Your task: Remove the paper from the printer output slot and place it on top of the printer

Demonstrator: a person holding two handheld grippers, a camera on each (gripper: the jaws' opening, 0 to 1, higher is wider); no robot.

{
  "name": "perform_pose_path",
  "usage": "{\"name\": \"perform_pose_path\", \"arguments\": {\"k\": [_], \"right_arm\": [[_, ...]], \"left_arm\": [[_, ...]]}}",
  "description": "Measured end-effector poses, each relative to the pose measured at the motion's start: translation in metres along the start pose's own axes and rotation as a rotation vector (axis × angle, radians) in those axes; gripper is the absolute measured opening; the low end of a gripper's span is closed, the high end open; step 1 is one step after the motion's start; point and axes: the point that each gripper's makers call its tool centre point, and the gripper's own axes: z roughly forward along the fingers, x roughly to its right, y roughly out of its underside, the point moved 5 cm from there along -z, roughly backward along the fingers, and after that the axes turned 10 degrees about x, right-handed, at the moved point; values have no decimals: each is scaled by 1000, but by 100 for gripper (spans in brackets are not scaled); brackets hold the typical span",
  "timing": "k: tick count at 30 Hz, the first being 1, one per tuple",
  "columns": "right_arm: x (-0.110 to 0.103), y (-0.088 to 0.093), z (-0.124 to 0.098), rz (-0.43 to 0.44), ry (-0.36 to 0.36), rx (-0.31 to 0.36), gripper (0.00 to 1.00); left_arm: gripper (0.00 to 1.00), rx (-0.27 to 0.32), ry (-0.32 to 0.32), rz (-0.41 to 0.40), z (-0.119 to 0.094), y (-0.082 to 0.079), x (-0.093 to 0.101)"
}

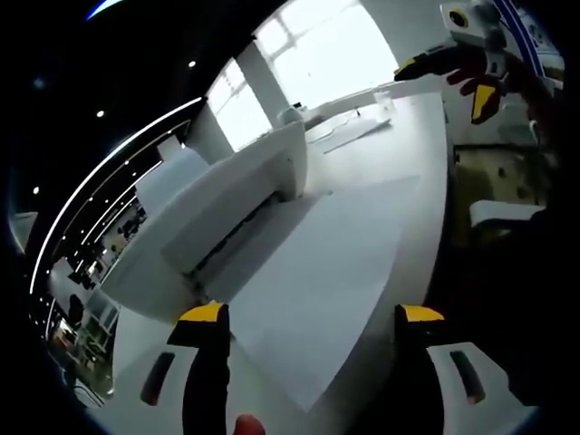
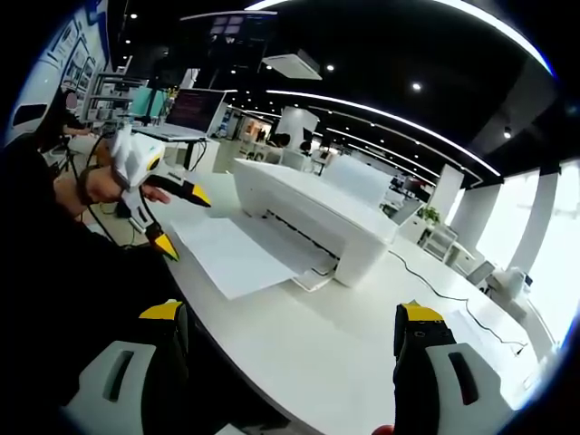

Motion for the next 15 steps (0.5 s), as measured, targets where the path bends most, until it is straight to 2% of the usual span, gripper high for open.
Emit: {"name": "perform_pose_path", "arguments": {"k": [15], "right_arm": [[0,0,0,0,-1,1,90]], "left_arm": [[73,-1,-6,15,2,2,0]]}}
